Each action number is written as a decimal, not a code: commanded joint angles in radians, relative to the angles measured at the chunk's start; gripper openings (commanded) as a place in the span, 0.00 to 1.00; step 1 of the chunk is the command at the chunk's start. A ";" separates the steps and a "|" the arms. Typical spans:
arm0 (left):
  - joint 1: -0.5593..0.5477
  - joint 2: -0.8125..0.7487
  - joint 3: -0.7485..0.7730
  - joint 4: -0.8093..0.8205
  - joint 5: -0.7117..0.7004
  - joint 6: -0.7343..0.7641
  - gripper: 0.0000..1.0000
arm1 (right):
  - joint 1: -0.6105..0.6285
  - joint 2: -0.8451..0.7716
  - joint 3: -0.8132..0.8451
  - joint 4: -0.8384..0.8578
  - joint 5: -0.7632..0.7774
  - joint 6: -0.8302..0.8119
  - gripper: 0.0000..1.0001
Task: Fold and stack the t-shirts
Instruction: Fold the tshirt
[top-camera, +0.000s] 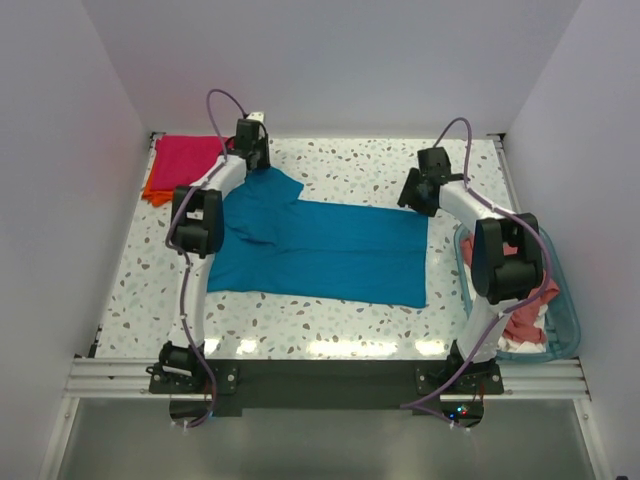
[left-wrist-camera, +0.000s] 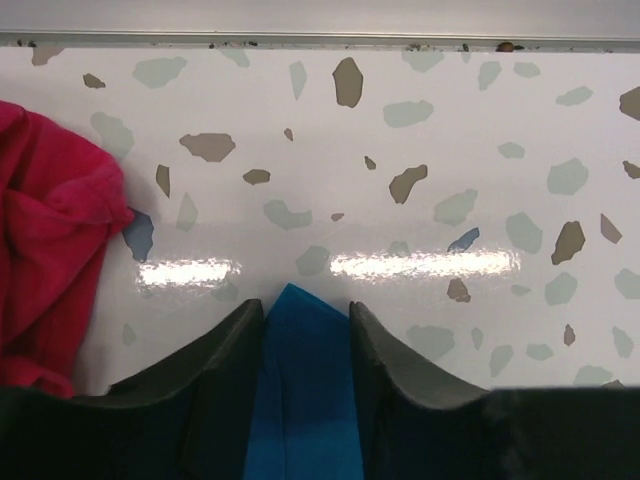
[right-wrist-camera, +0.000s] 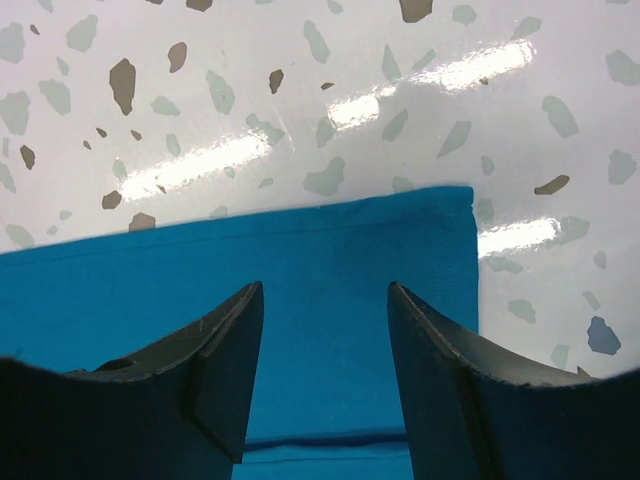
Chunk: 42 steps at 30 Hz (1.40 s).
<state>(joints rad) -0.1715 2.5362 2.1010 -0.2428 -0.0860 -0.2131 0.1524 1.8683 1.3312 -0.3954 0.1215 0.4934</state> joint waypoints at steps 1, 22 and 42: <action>0.006 0.012 0.019 -0.007 0.055 0.011 0.34 | -0.019 -0.017 0.022 0.024 0.044 -0.012 0.56; 0.055 -0.182 -0.165 0.227 0.183 -0.115 0.00 | -0.113 0.189 0.146 -0.057 0.024 0.005 0.55; 0.078 -0.244 -0.193 0.269 0.242 -0.143 0.00 | -0.111 0.143 0.125 -0.053 -0.008 0.007 0.00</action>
<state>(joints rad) -0.1112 2.3680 1.9160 -0.0383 0.1349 -0.3458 0.0399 2.0651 1.4685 -0.4488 0.1238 0.4976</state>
